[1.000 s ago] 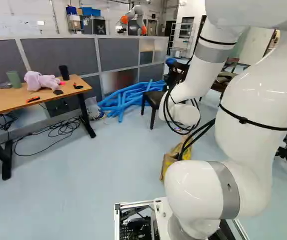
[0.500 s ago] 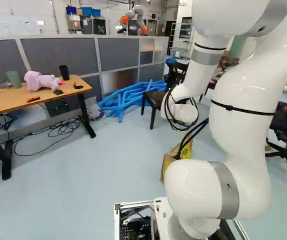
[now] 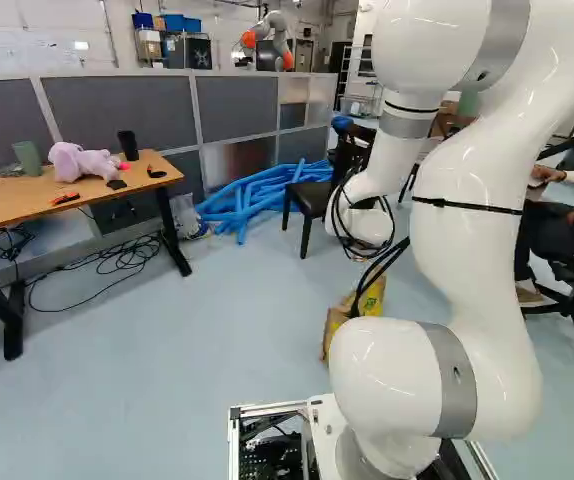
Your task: Pick up the bag on the ground and place it on the table
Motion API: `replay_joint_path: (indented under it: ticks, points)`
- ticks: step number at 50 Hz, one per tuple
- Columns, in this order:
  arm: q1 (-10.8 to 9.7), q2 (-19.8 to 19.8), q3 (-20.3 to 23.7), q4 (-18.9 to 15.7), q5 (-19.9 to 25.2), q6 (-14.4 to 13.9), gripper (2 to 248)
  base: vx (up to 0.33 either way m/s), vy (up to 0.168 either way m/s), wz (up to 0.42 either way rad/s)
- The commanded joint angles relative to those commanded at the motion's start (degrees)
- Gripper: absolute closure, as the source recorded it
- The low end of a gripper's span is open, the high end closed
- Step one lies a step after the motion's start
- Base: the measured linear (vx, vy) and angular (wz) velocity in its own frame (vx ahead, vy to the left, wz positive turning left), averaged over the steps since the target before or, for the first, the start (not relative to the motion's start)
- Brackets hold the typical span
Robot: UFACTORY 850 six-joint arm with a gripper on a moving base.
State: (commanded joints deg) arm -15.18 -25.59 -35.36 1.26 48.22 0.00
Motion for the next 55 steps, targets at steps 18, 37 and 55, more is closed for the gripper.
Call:
replay_joint_path:
  ticks: [18,37,55]
  points:
    - [-1.47,-6.24,-5.41,0.00,-1.11,0.00,3,0.000,0.000,0.000]
    - [-2.76,-12.70,-11.42,0.00,-3.26,0.00,3,0.000,0.000,0.000]
    - [-3.88,-18.70,-17.36,0.00,-5.67,0.00,3,0.000,0.000,0.000]
